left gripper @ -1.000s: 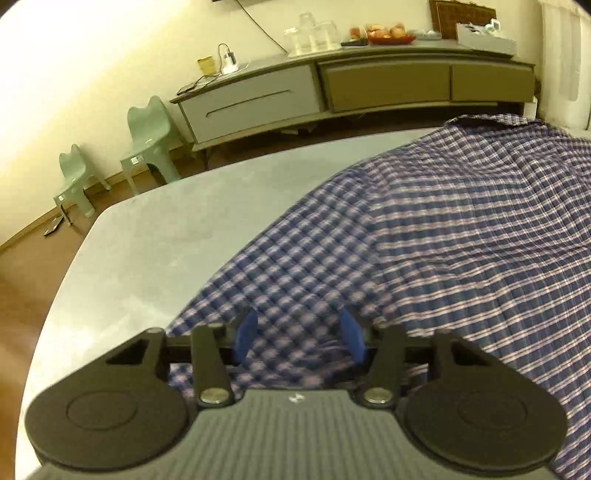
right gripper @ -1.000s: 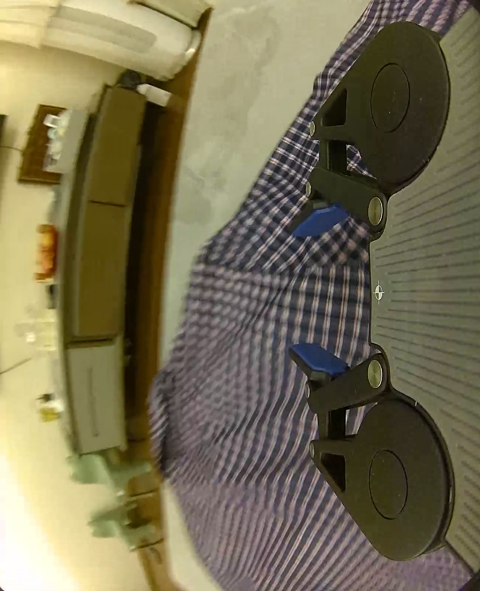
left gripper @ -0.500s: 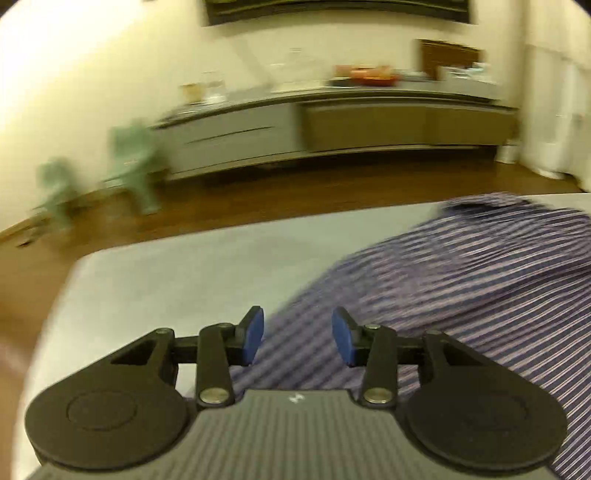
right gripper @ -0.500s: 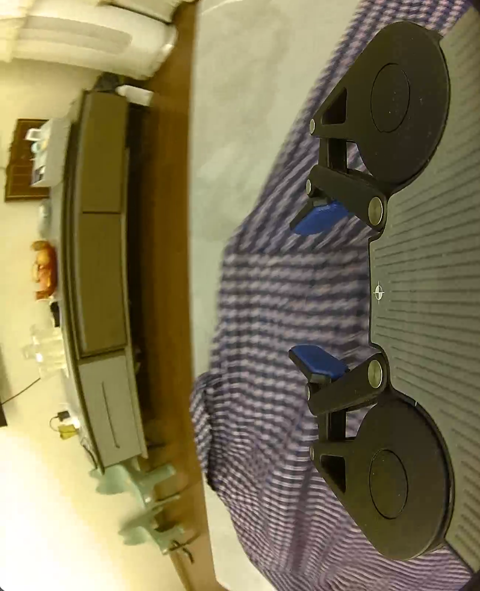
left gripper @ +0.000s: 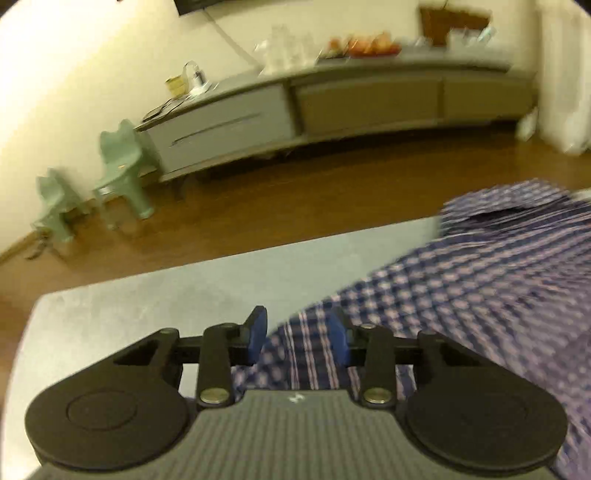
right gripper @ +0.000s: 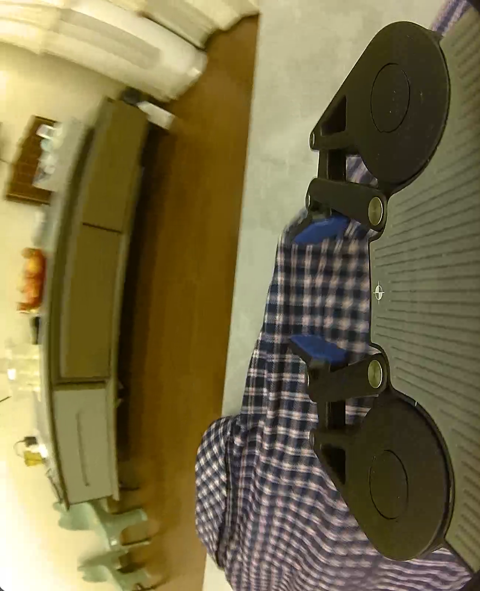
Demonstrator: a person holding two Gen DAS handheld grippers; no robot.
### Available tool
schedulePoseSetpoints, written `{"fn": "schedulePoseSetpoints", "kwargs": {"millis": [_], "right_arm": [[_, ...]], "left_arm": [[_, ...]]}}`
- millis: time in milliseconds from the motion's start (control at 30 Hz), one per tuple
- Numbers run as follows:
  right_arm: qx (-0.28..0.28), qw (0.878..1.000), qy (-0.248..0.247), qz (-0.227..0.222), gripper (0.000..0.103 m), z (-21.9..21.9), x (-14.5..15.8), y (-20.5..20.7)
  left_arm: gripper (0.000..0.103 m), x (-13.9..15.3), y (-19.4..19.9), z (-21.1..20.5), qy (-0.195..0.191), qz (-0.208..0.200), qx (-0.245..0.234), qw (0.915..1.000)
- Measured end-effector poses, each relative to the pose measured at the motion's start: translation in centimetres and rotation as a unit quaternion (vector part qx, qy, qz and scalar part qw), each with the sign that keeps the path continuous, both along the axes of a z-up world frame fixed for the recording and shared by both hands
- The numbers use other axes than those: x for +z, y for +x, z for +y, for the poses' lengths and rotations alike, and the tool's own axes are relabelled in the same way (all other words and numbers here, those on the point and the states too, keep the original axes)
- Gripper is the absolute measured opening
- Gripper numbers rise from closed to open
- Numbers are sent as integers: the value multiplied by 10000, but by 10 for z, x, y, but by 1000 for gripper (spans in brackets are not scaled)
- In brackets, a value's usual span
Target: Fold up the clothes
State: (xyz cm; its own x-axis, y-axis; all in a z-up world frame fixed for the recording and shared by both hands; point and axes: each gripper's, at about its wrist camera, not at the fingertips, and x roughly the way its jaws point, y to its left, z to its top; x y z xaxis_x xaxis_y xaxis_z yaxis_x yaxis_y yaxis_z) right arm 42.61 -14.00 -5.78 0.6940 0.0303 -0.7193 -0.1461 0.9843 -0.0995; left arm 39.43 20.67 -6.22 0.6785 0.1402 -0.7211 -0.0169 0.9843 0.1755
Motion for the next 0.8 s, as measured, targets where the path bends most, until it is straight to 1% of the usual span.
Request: {"fn": "schedulePoseSetpoints", "kwargs": {"millis": [33,67,100,167,200,267,300,333,367,400,433,467,500,533,600,633,667,700,733,767,800], "right_arm": [[221,9997,92,-100,60,-1,10,-19],[421,9989,166,-107,61,-4,15,-40],[626,9977,234,-91,61,-7,18,-60],[965,9948,286,150,61,-13,12,-99],[1032,9938,258,318,61,-17,5,-112],[1071,9922,121,620,60,-26,-10,-133],[1012,9925,44,683,63,-33,-16,-139],[931,9938,56,611,64,-43,-17,-145],[806,9948,24,625,62,-49,-16,-147],[625,9961,-46,624,56,-54,-13,-149],[458,9975,-92,523,53,-56,-6,-156],[369,9984,-90,429,56,-58,2,-165],[525,9980,65,358,55,-56,9,-178],[694,9969,212,305,55,-53,15,-192],[1134,9919,397,410,56,-43,12,-216],[1317,9890,412,535,55,-40,5,-225],[1356,9880,323,659,53,-40,-4,-230],[1266,9887,209,772,56,-44,-12,-233],[1102,9906,213,775,58,-53,-14,-233],[939,9923,218,778,58,-62,-16,-233],[768,9937,211,785,57,-70,-18,-234]], "left_arm": [[40,8,-24,4,-214,-29,-194,9996],[41,13,-48,9,-406,-22,-384,9984],[42,14,-70,15,-509,20,-496,9975],[42,11,-111,26,-600,154,-602,9963],[42,7,-124,33,-575,238,-578,9964],[42,-5,-135,50,-387,429,-283,9979],[48,-9,-139,59,-284,474,-106,9984],[52,-9,-141,70,-303,410,109,9986],[50,-7,-142,82,-356,378,390,9979],[45,-3,-144,90,-408,365,621,9966],[44,2,-147,97,-467,340,810,9950],[44,5,-151,99,-550,309,815,9947],[44,8,-155,99,-646,275,719,9949],[44,8,-158,96,-644,297,618,9956],[45,5,-160,87,-498,394,453,9970],[45,2,-160,85,-340,383,484,9975],[48,0,-160,85,-155,344,555,9977],[48,-1,-160,86,14,325,706,9970],[49,0,-161,90,81,340,857,9957],[48,2,-163,93,96,366,984,9944],[44,5,-164,97,111,393,1112,9930]]}}
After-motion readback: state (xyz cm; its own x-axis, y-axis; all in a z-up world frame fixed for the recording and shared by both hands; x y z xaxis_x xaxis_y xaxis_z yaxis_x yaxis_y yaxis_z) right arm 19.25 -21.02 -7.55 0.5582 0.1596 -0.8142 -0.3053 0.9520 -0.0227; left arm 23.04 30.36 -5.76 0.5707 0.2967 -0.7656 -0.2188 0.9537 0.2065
